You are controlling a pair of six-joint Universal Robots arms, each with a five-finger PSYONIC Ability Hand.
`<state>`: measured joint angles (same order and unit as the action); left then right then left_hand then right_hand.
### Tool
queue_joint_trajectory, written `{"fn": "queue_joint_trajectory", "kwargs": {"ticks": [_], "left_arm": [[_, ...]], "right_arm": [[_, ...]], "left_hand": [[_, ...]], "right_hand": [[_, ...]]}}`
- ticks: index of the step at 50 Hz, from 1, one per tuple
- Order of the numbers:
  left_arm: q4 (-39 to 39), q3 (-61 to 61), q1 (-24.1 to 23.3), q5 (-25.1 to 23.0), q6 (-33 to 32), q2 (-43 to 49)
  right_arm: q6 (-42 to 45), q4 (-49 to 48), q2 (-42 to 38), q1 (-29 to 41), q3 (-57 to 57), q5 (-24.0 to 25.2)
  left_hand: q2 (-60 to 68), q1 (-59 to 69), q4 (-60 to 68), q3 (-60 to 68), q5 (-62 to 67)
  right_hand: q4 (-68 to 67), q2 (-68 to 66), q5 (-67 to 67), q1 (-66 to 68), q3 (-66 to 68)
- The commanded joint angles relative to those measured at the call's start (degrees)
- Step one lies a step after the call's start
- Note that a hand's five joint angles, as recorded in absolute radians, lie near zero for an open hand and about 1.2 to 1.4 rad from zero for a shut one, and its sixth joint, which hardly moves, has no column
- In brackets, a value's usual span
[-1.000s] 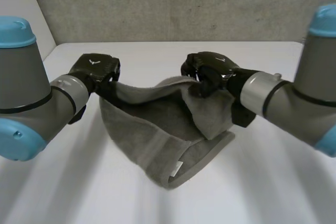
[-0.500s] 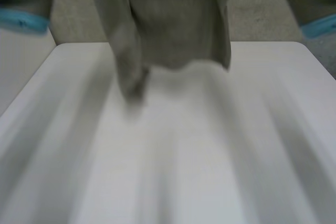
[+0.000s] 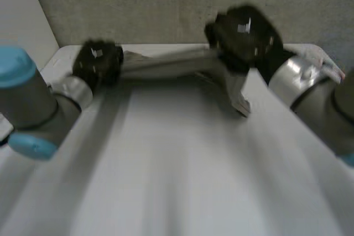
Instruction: Fold the towel.
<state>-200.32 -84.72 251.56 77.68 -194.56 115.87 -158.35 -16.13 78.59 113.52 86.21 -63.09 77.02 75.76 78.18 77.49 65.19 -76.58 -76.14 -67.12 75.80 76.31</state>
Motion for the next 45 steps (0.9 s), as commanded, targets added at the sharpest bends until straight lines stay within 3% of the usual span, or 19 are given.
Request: {"fn": "queue_joint_trajectory", "kwargs": {"ticks": [1,5,15,29,45], "left_arm": [[-6.30,-5.98,0.07,0.45,-3.97,6.20],[-9.38,-5.99,0.25,0.71,-6.00,9.01],[-12.19,-5.28,0.42,4.05,-7.41,11.57],[-14.39,-5.63,0.86,4.58,-7.41,13.06],[-13.69,-4.32,0.86,4.05,-7.15,17.46]], "right_arm": [[1.72,-0.39,1.30,-0.23,11.33,0.78],[3.31,-0.13,2.35,-1.89,14.33,0.78],[2.88,0.23,4.29,-6.12,16.00,0.87],[2.70,1.89,4.55,-11.83,15.48,2.27],[2.43,2.16,3.76,-12.71,15.74,2.10]], "left_hand": [[-2.66,-1.40,-3.82,-3.13,-0.83],[-24.01,-22.75,-25.17,-24.48,-22.18],[-37.18,-35.91,-38.34,-37.65,-35.35],[-39.39,-38.12,-40.55,-39.86,-37.56],[-40.06,-38.80,-41.23,-40.54,-38.24]], "right_hand": [[-3.42,-3.86,-2.88,4.20,3.69],[-3.42,-3.86,-2.88,4.20,3.69],[-3.42,-3.86,-2.88,4.20,3.69],[-3.42,-3.86,-2.88,4.20,3.69],[-3.42,-3.86,-2.88,4.20,3.69]]}}
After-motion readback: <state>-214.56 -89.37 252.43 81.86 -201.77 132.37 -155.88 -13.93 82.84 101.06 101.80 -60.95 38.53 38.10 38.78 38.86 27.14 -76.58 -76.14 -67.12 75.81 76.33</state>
